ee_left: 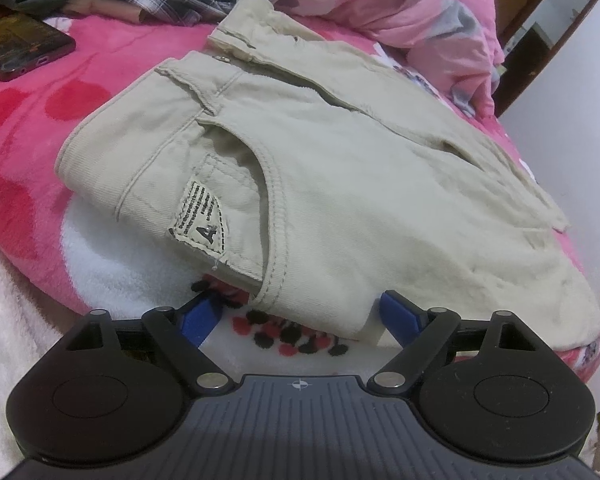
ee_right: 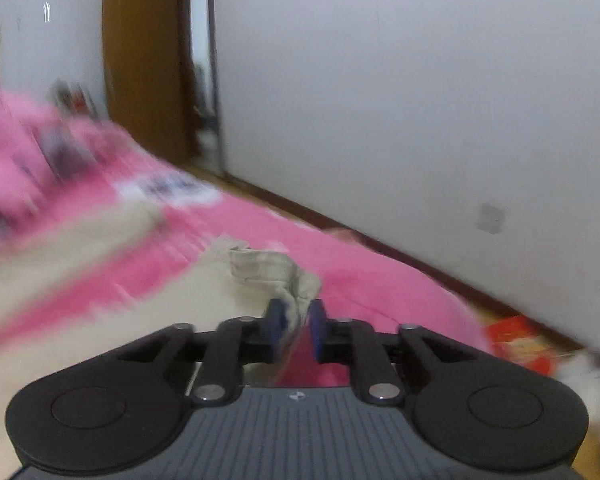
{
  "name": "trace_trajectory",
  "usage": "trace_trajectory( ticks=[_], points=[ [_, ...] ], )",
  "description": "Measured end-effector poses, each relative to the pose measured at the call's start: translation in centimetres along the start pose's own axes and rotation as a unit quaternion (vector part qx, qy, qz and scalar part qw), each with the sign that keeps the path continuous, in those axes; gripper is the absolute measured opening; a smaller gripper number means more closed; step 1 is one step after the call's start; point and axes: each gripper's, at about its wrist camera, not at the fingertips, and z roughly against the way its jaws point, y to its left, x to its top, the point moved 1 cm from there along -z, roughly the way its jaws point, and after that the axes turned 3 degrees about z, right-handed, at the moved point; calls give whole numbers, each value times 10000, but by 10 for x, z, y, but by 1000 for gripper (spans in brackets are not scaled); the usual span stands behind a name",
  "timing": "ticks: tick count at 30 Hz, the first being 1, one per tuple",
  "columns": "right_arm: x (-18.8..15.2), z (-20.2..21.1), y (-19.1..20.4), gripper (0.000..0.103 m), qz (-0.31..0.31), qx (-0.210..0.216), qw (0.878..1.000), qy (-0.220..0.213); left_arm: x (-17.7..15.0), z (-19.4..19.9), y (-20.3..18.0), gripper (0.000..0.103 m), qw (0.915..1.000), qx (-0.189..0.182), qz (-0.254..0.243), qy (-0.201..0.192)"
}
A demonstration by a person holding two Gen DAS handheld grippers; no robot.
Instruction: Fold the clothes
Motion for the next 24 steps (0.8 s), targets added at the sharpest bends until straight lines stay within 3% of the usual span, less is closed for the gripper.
trace_trajectory(
  ticks=[2, 3, 4, 5, 6, 11, 13, 16, 18, 19, 20, 21, 24],
  points=[
    [-8, -6, -34, 31, -1182, 206, 9926, 180, 0, 0, 1, 87, 10000, -31, 1, -4],
    [-13, -7, -54, 32, -1935, 442, 9798, 224, 0, 1, 2, 87, 10000, -52, 13, -12],
    [-20, -7, -76, 32, -2728, 829, 9581, 257, -1, 1, 3, 87, 10000, -72, 25, -20],
    [-27, -6, -89, 32, -3181, 1081, 9414, 295, -1, 2, 4, 87, 9999, -92, 37, -28],
    [-32, -4, -95, 32, -3391, 1206, 9323, 344, -1, 1, 4, 87, 9999, -98, 31, -36],
    [-39, 21, -81, 31, -2836, 1580, 9457, 139, -1, 1, 4, 87, 9999, -129, 1, -42],
    [-38, 30, -61, 31, -2206, 2149, 9513, -81, -1, 2, 5, 87, 9999, -151, 11, -52],
    [-57, 37, -31, 29, -922, 2169, 9718, -3, -3, 2, 6, 87, 9998, -179, 22, -85],
    [-71, 41, -10, 16, -49, 2142, 9768, 59, -3, 3, 6, 87, 9998, -179, -10, -95],
    [-71, 49, -7, 15, -131, 1975, 9802, -11, -4, 3, 5, 87, 9998, -175, -39, -96],
    [-71, 57, -4, 20, -270, 1790, 9834, -92, -4, 3, 5, 87, 9998, -176, -73, -102],
    [-69, 69, 4, 20, -280, 1773, 9834, -259, -5, 4, 5, 87, 9997, -185, -89, -117],
    [-65, 119, 64, 19, 538, 2815, 9541, -865, -6, 4, 6, 87, 9996, -221, -128, -149]
  ],
)
